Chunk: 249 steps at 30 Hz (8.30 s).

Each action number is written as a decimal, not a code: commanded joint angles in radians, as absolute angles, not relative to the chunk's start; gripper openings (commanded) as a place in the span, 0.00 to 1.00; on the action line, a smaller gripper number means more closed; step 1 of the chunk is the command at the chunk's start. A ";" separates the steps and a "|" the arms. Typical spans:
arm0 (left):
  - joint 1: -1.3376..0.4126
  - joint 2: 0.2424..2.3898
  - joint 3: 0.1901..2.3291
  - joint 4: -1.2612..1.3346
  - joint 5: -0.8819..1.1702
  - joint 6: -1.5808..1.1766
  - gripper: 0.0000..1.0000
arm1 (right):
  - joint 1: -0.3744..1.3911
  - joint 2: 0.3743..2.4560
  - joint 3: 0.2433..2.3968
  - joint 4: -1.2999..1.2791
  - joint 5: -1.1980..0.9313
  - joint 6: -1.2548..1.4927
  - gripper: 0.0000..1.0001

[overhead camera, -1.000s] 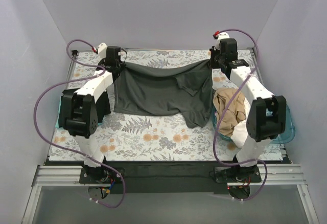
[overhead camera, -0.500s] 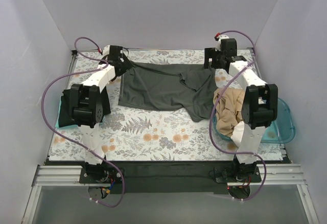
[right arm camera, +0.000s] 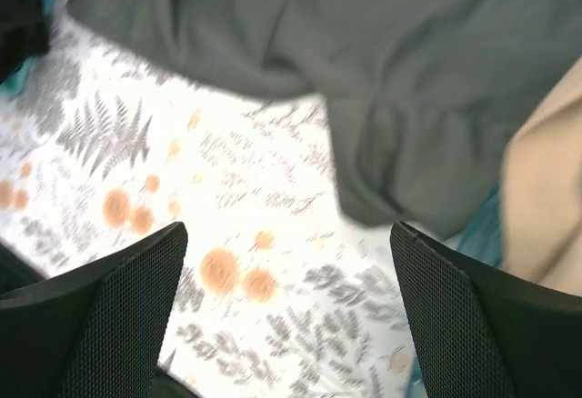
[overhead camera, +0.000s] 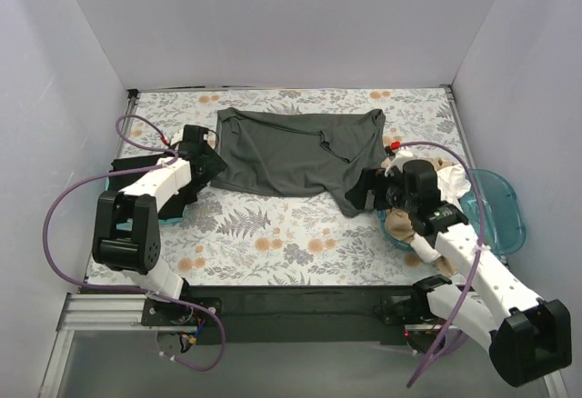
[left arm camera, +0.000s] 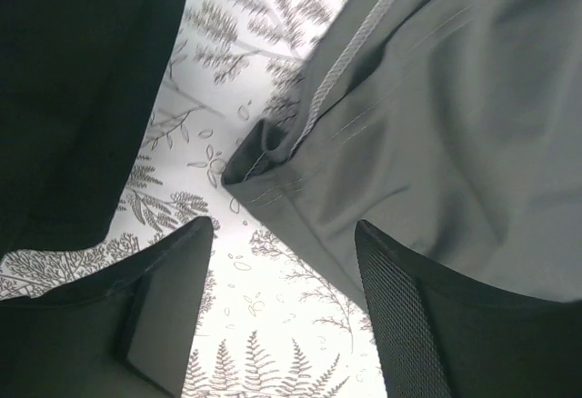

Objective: Fold and stack the t-shirts
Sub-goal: Flatten the tshirt out

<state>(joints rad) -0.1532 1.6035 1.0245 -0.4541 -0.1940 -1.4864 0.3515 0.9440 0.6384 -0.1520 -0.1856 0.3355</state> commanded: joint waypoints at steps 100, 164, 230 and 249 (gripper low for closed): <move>-0.018 1.193 0.799 -0.411 -0.417 -1.568 0.00 | 0.822 1.255 0.940 -0.412 0.207 0.416 0.01; -0.018 1.243 0.802 -0.413 -0.417 -1.557 0.00 | 0.557 1.736 1.216 -0.407 -0.024 0.086 0.52; -0.018 1.221 0.795 -0.405 -0.426 -1.555 0.00 | 0.814 1.115 0.520 -0.330 0.167 0.636 0.47; -0.018 1.112 0.796 -0.403 -0.374 -1.594 0.00 | 0.887 1.098 0.682 -0.344 0.334 0.569 0.01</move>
<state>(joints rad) -0.0170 1.1835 0.7929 -0.4179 -0.3958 -1.5681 0.8803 1.1629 0.5709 -0.3553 0.2317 0.6224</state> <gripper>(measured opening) 0.014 0.020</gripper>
